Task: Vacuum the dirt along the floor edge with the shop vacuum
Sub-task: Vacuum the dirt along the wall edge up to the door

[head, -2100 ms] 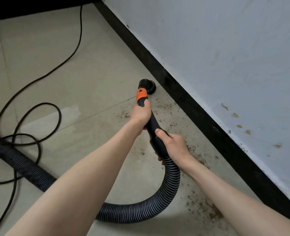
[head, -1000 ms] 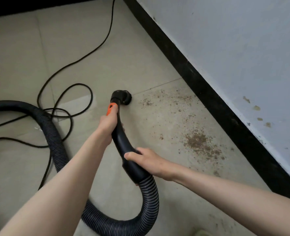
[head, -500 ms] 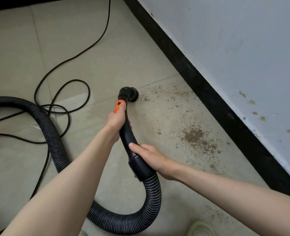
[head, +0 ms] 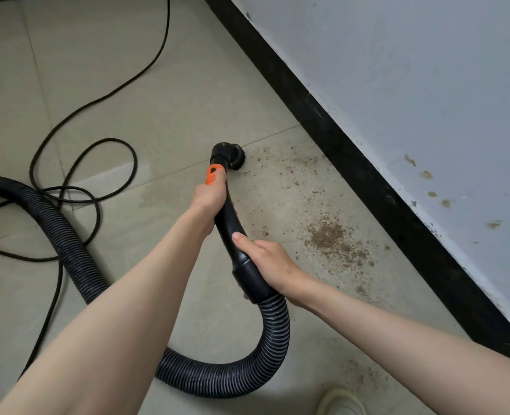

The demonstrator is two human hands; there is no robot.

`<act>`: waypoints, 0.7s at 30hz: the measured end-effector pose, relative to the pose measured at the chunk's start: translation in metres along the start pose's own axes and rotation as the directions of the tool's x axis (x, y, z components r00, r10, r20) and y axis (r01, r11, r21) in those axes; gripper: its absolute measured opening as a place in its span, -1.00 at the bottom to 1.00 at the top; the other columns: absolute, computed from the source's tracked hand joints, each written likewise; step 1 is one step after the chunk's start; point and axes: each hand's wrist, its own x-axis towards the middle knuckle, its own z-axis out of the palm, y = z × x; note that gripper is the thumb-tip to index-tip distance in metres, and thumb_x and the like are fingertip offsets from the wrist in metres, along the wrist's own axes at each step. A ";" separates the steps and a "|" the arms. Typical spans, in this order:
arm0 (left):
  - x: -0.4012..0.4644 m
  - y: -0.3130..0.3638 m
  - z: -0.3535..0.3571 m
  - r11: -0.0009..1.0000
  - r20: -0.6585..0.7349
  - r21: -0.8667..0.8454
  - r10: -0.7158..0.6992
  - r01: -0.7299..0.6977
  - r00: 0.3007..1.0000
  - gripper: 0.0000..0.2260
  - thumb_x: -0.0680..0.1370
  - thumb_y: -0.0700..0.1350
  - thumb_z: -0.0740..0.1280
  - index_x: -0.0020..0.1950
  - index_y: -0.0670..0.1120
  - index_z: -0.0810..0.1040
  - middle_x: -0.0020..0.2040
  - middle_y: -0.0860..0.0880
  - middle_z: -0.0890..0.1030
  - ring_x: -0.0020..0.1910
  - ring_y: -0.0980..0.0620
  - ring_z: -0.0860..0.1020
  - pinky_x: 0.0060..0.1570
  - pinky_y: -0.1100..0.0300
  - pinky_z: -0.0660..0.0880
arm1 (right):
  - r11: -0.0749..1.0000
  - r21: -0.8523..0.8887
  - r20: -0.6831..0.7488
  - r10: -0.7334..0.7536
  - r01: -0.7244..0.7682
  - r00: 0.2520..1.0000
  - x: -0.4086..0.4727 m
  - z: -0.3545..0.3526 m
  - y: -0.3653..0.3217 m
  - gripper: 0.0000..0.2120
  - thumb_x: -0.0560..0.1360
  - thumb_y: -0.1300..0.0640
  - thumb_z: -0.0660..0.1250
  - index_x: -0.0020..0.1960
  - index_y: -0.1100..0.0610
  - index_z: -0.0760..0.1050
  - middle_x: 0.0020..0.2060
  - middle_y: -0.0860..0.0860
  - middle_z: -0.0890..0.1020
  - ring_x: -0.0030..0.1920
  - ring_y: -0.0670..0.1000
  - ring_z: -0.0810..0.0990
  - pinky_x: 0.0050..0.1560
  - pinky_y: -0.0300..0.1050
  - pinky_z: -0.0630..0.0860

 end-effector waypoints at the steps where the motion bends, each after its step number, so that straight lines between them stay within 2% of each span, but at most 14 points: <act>1: 0.002 0.001 0.005 1.000 0.007 0.005 0.006 -0.006 1.000 -0.58 0.57 0.20 0.15 0.06 -0.18 0.39 -0.21 -0.13 0.53 -0.26 -0.10 0.55 -0.17 0.09 0.55 | 1.000 -0.001 -0.007 -0.002 0.002 1.000 0.002 -0.005 0.001 -0.38 0.16 -0.48 0.20 -0.27 0.11 0.45 -0.29 0.17 0.60 -0.25 0.19 0.59 0.00 0.26 0.55; 3: 0.006 0.003 0.015 1.000 0.008 0.019 0.016 -0.017 1.000 -0.56 0.56 0.20 0.16 0.10 -0.18 0.40 -0.12 -0.14 0.54 -0.14 -0.14 0.56 0.03 0.01 0.56 | 1.000 -0.001 -0.020 -0.004 0.004 1.000 0.004 -0.014 0.003 -0.38 0.16 -0.48 0.21 -0.27 0.11 0.45 -0.28 0.19 0.61 -0.25 0.20 0.59 0.00 0.27 0.54; 5: 0.009 0.005 0.023 0.999 0.010 0.036 0.027 -0.028 1.000 -0.55 0.54 0.20 0.16 0.12 -0.18 0.41 -0.05 -0.15 0.55 -0.06 -0.15 0.57 0.12 -0.03 0.53 | 1.000 0.003 -0.031 0.000 0.000 1.000 0.005 -0.021 0.003 -0.38 0.16 -0.48 0.21 -0.27 0.10 0.46 -0.24 0.26 0.63 -0.23 0.21 0.60 0.01 0.27 0.54; 8: 0.015 0.008 0.034 0.997 0.035 0.059 0.042 -0.044 0.999 -0.54 0.54 0.21 0.16 0.14 -0.18 0.41 -0.02 -0.15 0.55 0.02 -0.17 0.59 0.12 -0.03 0.54 | 1.000 0.000 -0.056 0.000 0.000 0.998 0.006 -0.029 0.002 -0.38 0.17 -0.47 0.19 -0.27 0.11 0.47 -0.18 0.28 0.65 -0.20 0.26 0.62 0.00 0.25 0.55; 12: 0.021 0.017 0.049 0.997 0.067 0.054 0.042 -0.046 0.997 -0.51 0.54 0.22 0.16 0.20 -0.18 0.41 -0.02 -0.15 0.54 -0.02 -0.14 0.58 0.09 -0.02 0.55 | 1.000 -0.030 -0.105 -0.006 0.003 0.994 0.012 -0.043 -0.003 -0.35 0.17 -0.48 0.17 -0.25 0.13 0.49 -0.16 0.28 0.65 -0.13 0.32 0.64 -0.01 0.25 0.55; 16: 0.026 0.027 0.069 0.996 0.091 0.072 0.041 -0.047 0.995 -0.50 0.54 0.22 0.16 0.21 -0.18 0.41 0.03 -0.15 0.56 0.04 -0.15 0.58 0.08 0.00 0.55 | 1.000 -0.011 -0.138 -0.009 0.007 0.990 0.015 -0.062 -0.005 -0.36 0.19 -0.46 0.19 -0.24 0.14 0.50 -0.18 0.29 0.64 -0.15 0.33 0.63 -0.05 0.24 0.55; 21: 0.029 0.034 0.106 0.992 0.129 0.111 0.042 -0.057 0.991 -0.51 0.53 0.23 0.17 0.18 -0.17 0.43 0.03 -0.15 0.58 0.01 -0.13 0.59 0.06 0.00 0.56 | 1.000 0.011 -0.200 -0.001 0.004 0.980 0.017 -0.089 0.004 -0.21 0.24 -0.46 0.20 -0.19 0.34 0.47 -0.22 0.31 0.62 -0.23 0.32 0.60 -0.07 0.31 0.54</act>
